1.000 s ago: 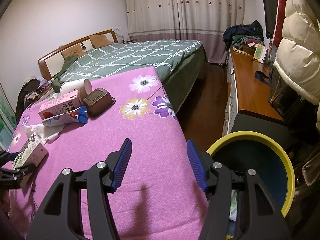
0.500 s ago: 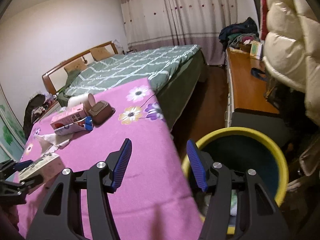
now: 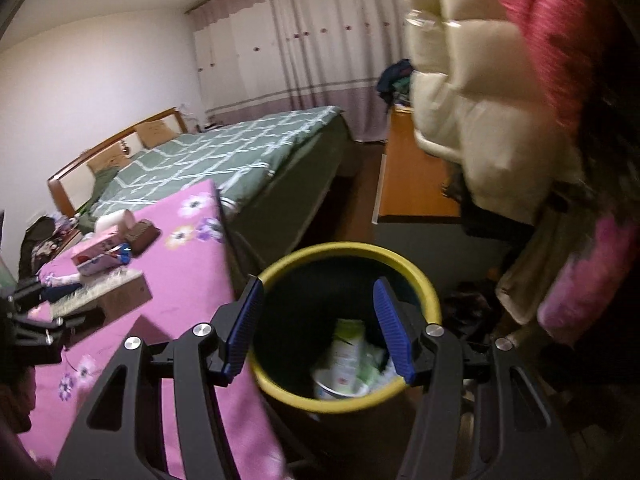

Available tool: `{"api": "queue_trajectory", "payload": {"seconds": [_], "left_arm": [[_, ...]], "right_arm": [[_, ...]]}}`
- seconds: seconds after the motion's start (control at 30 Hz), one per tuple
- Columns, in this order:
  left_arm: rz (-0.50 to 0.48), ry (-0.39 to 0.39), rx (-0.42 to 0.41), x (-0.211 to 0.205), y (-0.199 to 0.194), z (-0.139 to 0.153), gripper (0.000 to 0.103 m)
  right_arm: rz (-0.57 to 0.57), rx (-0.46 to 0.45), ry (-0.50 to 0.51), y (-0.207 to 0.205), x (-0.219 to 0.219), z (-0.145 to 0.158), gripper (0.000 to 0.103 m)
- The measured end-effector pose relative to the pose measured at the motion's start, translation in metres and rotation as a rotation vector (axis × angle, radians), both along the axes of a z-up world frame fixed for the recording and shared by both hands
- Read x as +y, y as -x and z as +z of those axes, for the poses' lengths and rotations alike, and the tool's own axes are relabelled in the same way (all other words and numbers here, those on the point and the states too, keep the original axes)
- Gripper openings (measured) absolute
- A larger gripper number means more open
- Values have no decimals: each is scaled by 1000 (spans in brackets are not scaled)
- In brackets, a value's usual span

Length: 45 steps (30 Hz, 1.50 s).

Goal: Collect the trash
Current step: 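Carry the printed box with the left gripper over the yellow bin and open, then move both open grippers back toward the remaining items on the table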

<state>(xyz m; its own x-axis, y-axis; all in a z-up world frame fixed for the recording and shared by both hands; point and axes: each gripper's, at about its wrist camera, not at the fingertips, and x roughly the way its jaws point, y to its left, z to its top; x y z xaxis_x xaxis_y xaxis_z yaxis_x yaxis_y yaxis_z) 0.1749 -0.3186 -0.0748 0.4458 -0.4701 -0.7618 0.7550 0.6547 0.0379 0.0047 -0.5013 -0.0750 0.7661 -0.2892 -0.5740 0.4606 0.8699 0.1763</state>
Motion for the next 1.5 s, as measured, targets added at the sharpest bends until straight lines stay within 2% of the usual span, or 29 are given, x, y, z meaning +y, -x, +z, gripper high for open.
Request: {"api": "queue_trajectory", "payload": {"seconds": [0.23, 0.47, 0.53, 0.63, 0.73, 0.87, 0.97, 1.13, 1.3, 1.5], "left_arm": [[-121, -12, 17, -85, 12, -3, 73], [-151, -14, 22, -143, 14, -22, 74], [-126, -2, -14, -149, 13, -21, 91], [-96, 35, -32, -138, 11, -11, 94], [-56, 77, -67, -110, 8, 3, 96], [45, 134, -122, -47, 1, 19, 97], [163, 177, -158, 13, -9, 24, 98], [419, 216, -220, 129, -22, 25, 98], [665, 188, -289, 238, -35, 20, 98], [875, 174, -326, 333, -51, -1, 98]], "right_arm": [[-67, 5, -31, 37, -26, -9, 55], [-110, 6, -42, 53, -38, -13, 56], [-115, 9, -45, 54, -39, -14, 58], [-109, 19, -47, 50, -39, -16, 59], [-87, 27, -51, 42, -34, -19, 59], [-46, 35, -53, 30, -24, -20, 59], [-7, 43, -50, 18, -12, -19, 59], [72, 62, -29, -12, 12, -15, 59], [151, 74, -2, -43, 44, -10, 60], [276, 89, 30, -89, 93, 0, 60]]}}
